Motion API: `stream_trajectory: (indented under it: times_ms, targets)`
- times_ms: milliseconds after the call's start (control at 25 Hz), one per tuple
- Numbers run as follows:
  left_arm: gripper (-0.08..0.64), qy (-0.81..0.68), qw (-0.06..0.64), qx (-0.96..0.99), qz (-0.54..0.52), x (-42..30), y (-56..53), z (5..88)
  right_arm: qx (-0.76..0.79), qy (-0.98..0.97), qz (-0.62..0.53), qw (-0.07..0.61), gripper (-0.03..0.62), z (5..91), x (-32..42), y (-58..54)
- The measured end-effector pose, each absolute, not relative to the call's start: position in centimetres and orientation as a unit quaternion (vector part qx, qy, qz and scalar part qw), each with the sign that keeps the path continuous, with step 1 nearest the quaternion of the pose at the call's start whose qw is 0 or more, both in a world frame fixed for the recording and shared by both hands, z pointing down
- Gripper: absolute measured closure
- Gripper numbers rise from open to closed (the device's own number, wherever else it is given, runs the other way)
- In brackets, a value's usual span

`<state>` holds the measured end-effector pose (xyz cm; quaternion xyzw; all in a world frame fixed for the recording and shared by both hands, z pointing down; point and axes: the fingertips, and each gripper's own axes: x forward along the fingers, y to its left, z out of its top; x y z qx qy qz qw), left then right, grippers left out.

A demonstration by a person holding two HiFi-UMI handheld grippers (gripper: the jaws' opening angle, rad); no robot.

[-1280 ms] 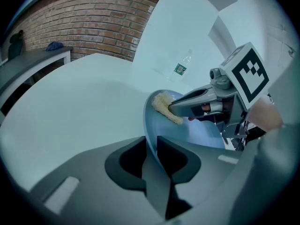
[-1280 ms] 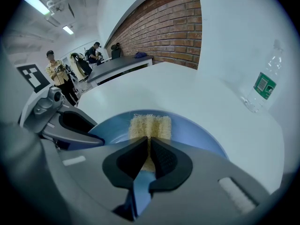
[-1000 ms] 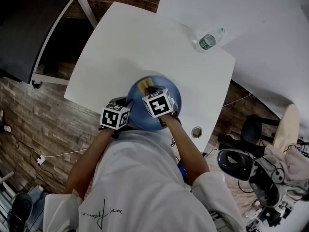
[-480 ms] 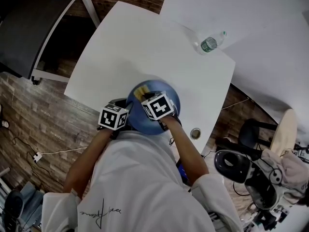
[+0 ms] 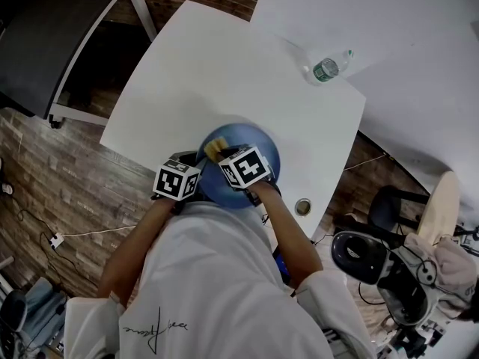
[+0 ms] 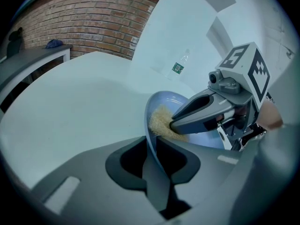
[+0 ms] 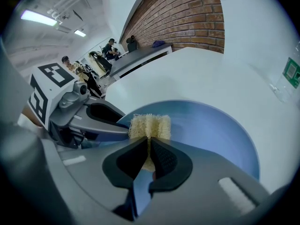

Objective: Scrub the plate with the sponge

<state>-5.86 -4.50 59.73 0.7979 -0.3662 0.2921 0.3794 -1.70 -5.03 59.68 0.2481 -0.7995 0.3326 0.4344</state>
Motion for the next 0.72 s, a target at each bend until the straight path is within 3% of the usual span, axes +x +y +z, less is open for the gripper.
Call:
stream_trajectory:
  times_ms: [720]
  targets:
    - [0.480,-0.366,0.381,0.799,0.289,-5.7,-4.5,59.7,0.211,-0.799,0.361,0.433,0.563,59.7,-1.8,-3.2]
